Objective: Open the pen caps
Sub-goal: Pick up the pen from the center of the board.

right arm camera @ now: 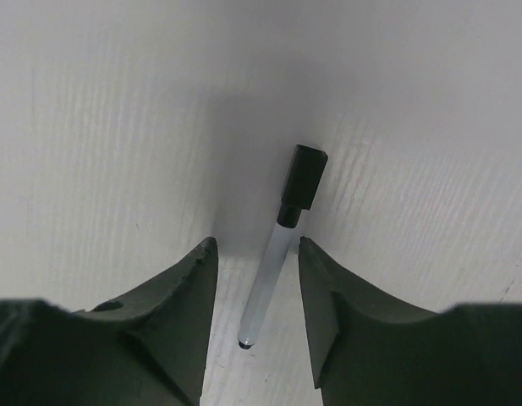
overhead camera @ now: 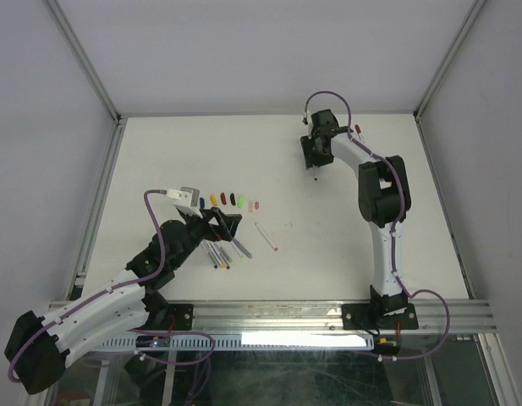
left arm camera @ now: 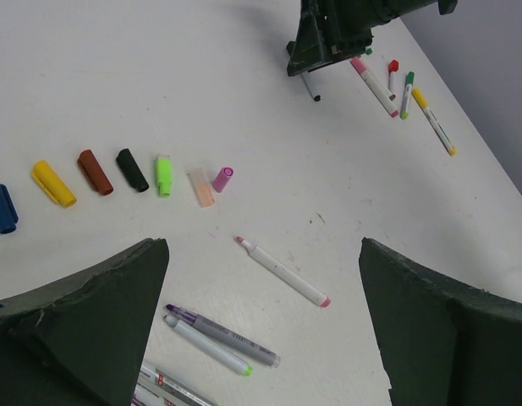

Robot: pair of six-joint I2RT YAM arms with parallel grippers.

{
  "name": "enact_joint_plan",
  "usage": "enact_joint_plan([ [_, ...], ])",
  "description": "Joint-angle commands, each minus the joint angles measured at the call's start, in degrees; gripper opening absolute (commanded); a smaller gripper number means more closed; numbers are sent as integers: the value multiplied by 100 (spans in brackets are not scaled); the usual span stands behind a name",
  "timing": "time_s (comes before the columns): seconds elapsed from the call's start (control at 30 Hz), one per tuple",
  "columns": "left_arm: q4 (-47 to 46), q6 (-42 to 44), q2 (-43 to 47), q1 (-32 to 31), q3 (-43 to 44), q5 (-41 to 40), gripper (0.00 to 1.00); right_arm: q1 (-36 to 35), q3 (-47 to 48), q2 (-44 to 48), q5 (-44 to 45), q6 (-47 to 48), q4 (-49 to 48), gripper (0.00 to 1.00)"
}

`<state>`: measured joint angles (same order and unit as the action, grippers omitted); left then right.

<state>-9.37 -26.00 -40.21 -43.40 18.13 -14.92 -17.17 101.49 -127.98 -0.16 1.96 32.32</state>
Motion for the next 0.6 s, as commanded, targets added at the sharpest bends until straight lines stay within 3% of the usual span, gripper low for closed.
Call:
enact_joint_plan([
  [0.0, -176, -9, 91, 35, 26, -71, 99, -5, 284, -75, 174, 22, 40, 44],
  [0.57, -249, -213, 191, 42, 33, 189, 99, -28, -77, 44, 143, 763, 346, 0],
])
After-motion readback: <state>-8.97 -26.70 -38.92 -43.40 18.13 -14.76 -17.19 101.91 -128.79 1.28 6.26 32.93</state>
